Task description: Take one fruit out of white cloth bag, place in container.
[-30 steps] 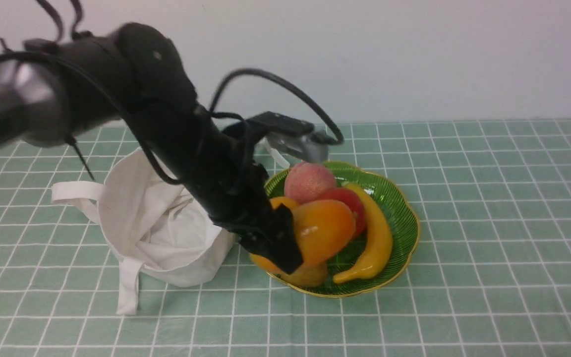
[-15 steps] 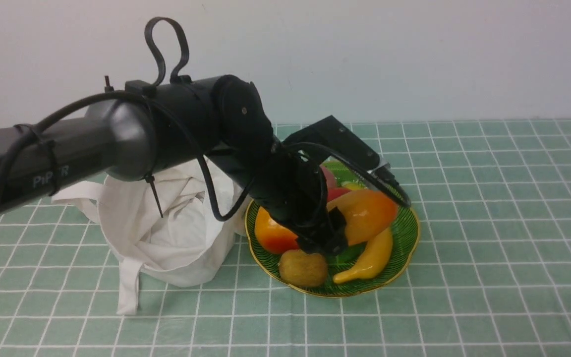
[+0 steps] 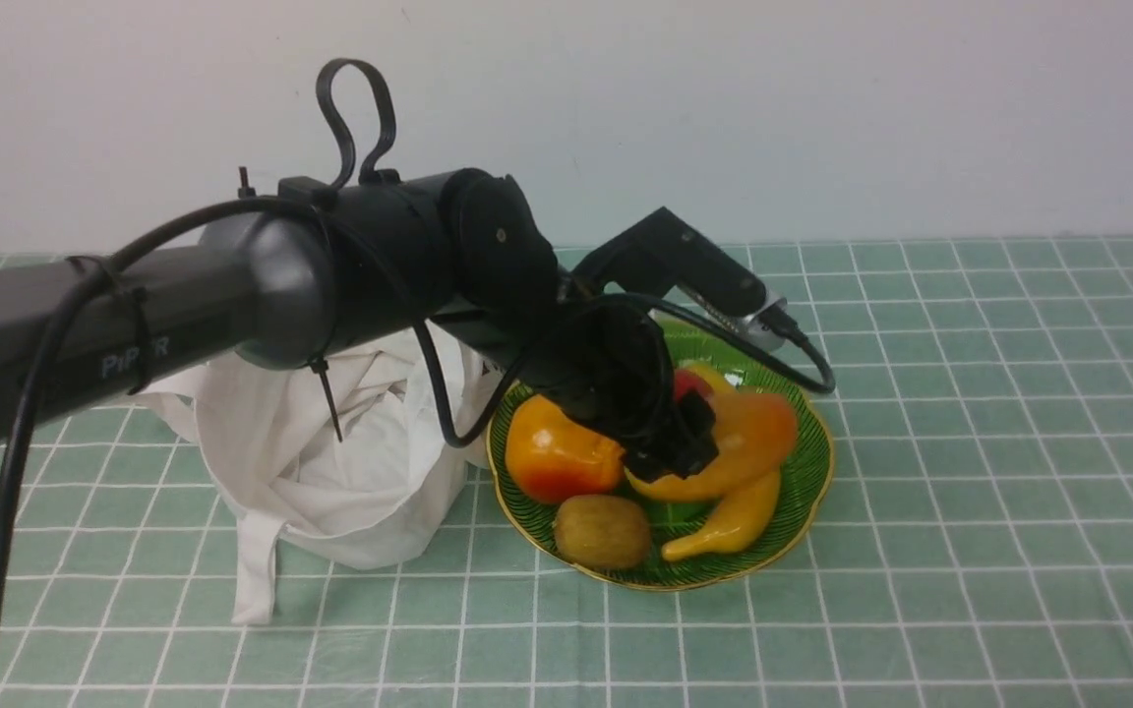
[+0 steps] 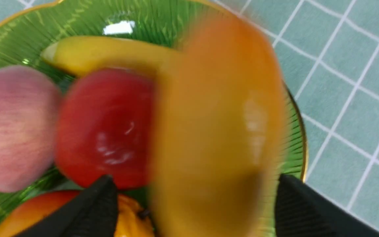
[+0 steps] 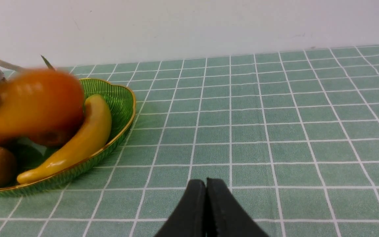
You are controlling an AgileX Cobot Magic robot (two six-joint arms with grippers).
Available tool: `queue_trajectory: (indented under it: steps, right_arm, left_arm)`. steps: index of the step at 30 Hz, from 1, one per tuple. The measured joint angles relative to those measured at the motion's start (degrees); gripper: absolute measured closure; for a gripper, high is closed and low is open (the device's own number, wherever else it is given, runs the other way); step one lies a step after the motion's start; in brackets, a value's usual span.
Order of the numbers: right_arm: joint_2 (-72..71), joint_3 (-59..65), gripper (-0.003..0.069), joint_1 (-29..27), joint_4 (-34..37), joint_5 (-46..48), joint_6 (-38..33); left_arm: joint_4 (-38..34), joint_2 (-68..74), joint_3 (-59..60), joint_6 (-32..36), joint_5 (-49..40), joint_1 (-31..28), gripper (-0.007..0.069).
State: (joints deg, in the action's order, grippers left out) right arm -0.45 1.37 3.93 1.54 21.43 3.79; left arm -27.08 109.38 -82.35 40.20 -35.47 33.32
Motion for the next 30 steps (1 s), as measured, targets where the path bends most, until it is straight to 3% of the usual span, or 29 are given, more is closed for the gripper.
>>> queue_trajectory:
  steps: [5,11,14,17,19,20,21,23,26,30]
  right_arm:
    - [0.0,0.0,0.0671,0.0,0.0,0.0,0.0]
    - [0.0,0.0,0.0671,0.0,0.0,0.0,0.0]
    - [0.0,0.0,0.0671,0.0,0.0,0.0,0.0]
    - [0.0,0.0,0.0671,0.0,0.0,0.0,0.0]
    - [0.0,0.0,0.0671,0.0,0.0,0.0,0.0]
    - [0.0,0.0,0.0671,0.0,0.0,0.0,0.0]
    - [0.0,0.0,0.0671,0.0,0.0,0.0,0.0]
    - [0.0,0.0,0.0671,0.0,0.0,0.0,0.0]
    - [0.0,0.0,0.0671,0.0,0.0,0.0,0.0]
    - [0.0,0.0,0.0671,0.0,0.0,0.0,0.0]
  left_arm:
    - [-0.73,0.0,0.0,0.0,0.31,0.0,-0.0031]
    - [-0.84,-2.0,0.06,-0.58,0.31,0.0,0.0004]
    - [-0.84,-5.49,0.11,-0.85,0.71,0.0,0.007]
    - [0.1,-12.23,0.11,-0.92,1.27,0.0,0.0222]
    - [2.38,-17.58,0.11,-0.92,0.64,0.0,0.0362]
    - [2.64,-18.09,0.11,-0.92,0.46,0.0,0.0375]
    - [4.44,-21.63,0.11,-1.11,-1.56,0.0,0.0469]
    - [7.06,-26.61,0.11,-2.05,-6.21,0.0,0.0572]
    - [10.18,-32.59,0.11,-5.08,-14.55,0.0,0.0621]
    - [14.41,-39.91,0.11,-11.89,-29.07,0.0,0.0632]
